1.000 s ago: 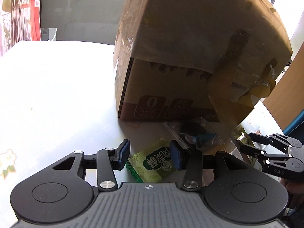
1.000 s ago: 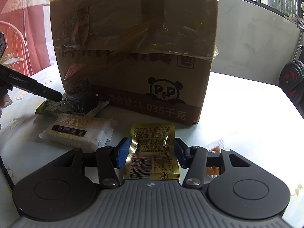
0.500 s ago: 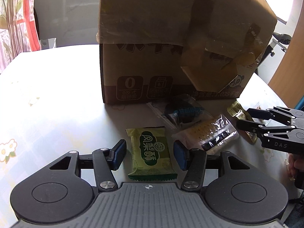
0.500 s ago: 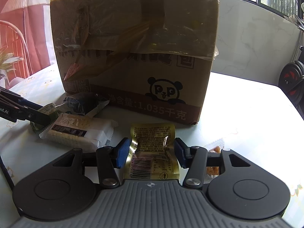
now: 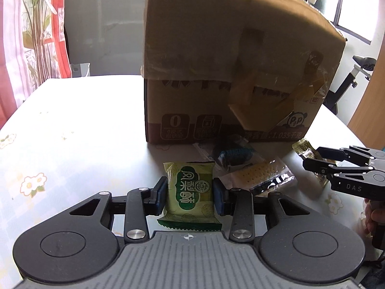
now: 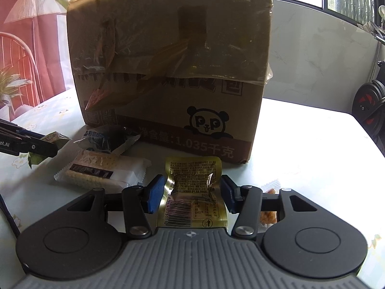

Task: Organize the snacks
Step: 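Carry both packets over the box and open both tools to drop them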

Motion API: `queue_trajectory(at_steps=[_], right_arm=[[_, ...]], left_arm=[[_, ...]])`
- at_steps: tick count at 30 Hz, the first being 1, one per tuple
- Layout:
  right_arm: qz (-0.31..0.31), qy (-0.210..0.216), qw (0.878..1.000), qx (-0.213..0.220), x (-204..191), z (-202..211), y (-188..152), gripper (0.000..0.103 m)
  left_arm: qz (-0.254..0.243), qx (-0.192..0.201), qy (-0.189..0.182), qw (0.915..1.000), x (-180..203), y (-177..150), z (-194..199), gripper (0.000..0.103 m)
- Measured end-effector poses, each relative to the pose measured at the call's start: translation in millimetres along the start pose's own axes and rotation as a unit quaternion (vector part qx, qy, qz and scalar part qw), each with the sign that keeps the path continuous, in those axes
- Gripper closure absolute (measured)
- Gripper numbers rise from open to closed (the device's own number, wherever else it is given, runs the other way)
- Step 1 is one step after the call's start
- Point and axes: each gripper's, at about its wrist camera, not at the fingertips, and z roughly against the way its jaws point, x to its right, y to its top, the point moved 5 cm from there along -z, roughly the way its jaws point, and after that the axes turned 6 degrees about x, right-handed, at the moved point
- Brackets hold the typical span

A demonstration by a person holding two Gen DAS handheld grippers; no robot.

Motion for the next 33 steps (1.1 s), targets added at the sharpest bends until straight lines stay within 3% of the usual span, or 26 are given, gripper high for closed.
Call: queue_trajectory(at_steps=[8, 14, 18, 21, 25, 33], right_arm=[[-0.026, 0.02, 0.998, 0.062, 4, 47, 31, 0.05], [-0.007, 0.043, 0.987, 0.156, 1, 94, 104, 0.05], [0.01, 0.064, 0.976, 0.21, 4, 103, 157, 0.05], [0.039, 0.061, 0.973, 0.221, 7, 88, 190, 0.05], [0.062, 0.037, 0.974, 0.213, 17, 53, 216, 0.05], [0.008, 0.023, 0.987, 0.158, 50, -2, 211, 0.05]], left_arm=[[-0.034, 0.076, -0.026, 0.9962, 18, 44, 45, 0.062], [-0.072, 0.163, -0.043, 0.9831, 47, 109, 66, 0.062], [-0.079, 0.203, -0.061, 0.9741, 68, 158, 61, 0.062], [-0.084, 0.213, -0.069, 0.9709, 82, 188, 43, 0.062], [-0.054, 0.204, -0.056, 0.9758, 93, 215, 5, 0.062], [-0.051, 0.161, -0.026, 0.9853, 118, 230, -62, 0.061]])
